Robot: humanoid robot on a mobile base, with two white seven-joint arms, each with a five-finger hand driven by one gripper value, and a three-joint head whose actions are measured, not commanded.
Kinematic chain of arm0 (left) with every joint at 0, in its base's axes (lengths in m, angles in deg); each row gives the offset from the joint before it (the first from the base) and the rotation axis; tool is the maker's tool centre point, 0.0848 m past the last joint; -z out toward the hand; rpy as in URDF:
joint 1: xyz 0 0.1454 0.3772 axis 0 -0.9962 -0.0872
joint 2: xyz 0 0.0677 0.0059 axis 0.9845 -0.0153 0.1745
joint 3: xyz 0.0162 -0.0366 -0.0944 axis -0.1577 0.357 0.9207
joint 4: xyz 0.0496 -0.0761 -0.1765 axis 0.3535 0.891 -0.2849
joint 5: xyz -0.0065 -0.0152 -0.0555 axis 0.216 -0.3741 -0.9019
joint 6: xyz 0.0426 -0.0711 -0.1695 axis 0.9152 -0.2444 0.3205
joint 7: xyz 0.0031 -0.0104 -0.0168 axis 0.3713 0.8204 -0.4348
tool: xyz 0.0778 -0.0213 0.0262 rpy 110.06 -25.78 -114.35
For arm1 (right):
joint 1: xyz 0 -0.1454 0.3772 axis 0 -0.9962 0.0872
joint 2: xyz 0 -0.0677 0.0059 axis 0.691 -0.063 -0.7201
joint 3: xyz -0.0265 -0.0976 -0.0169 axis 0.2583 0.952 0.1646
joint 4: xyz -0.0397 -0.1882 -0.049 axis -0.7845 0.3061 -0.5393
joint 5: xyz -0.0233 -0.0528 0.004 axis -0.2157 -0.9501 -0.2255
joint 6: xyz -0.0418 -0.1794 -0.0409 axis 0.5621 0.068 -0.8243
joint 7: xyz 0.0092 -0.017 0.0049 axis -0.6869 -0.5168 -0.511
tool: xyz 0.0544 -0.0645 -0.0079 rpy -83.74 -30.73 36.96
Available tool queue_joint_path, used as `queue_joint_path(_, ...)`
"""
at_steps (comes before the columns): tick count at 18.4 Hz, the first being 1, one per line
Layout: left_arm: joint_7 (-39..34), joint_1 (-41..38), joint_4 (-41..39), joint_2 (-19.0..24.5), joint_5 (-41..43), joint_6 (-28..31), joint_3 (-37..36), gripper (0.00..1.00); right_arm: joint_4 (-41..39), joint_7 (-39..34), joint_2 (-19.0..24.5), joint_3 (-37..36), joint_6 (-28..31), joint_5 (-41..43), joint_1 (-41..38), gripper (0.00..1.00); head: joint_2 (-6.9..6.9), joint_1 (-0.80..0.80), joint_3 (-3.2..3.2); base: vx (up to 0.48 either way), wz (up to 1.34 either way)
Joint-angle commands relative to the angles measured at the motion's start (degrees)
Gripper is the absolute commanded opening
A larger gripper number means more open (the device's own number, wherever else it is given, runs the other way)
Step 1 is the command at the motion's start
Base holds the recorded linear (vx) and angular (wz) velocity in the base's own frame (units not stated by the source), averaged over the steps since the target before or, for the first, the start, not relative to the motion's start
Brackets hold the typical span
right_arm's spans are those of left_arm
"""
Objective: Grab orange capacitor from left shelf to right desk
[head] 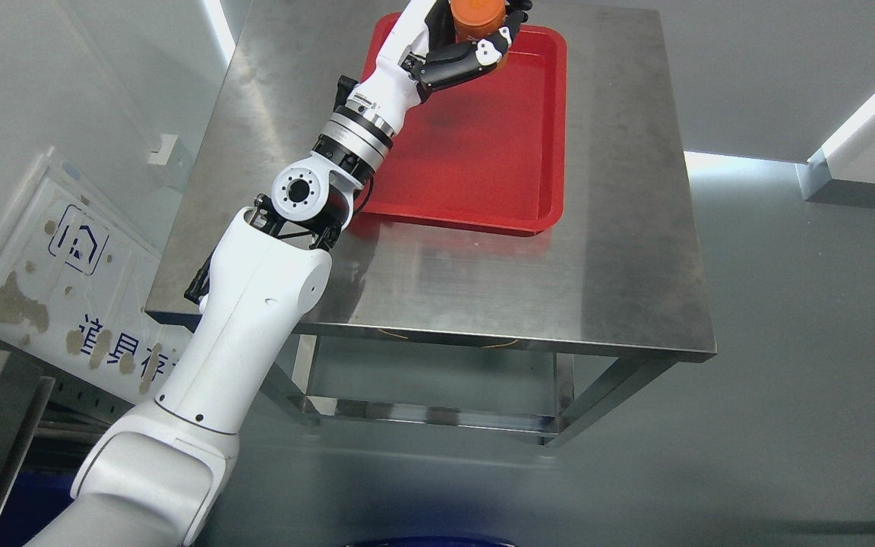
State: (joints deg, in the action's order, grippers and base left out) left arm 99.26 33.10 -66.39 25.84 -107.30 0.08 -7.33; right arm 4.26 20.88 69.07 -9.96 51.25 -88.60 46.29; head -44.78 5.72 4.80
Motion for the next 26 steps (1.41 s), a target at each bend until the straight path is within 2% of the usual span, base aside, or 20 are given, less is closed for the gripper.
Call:
queue_joint_path(1,-0.1,3.4,22.8,1.0,0.6,-0.9,-0.9,0.1,-1.3,0.1,-1.0,-0.7,0.0,0.0,-1.9,1.0,0.0,0.0,0.0,0.083,-0.03)
queue_joint_path(8,-2.8,3.4,25.6,1.0,0.6,-1.8,-1.2,0.21,-1.3,0.1,-1.0,-0.7,0.0,0.0,-1.9,1.0,-0.01,0.0,0.0,0.021,-0.01)
queue_joint_path(9,-2.8,3.4,25.9,1.0,0.7,-1.8,-1.4,0.25,-1.3,0.1,-1.0,-0.7,0.0,0.0,-1.9,1.0,-0.01,0.0,0.0,-0.019,0.0)
queue_joint_path(15,-2.8,5.7,25.5,1.0,0.6,-2.0,-2.1,0.73,-1.3,0.1,-1.0,-0.7,0.0,0.0,-1.9,1.0,-0.01,0.0,0.0,-0.02,0.0)
queue_joint_path(19,-2.8,10.2,23.6,1.0,0.2,-2.4,0.5,0.99,-1.3,0.1,-1.0,-0.6,0.0,0.0,-1.9,1.0,-0.01,0.0,0.0,-0.016,0.0)
queue_joint_path(26,-2.2,18.1,22.5,1.0,0.3,-3.3,14.7,1.0,-1.3,0.1,-1.0,-0.6,0.0,0.0,-1.9,1.0,-0.01,0.0,0.0,-0.004,0.0)
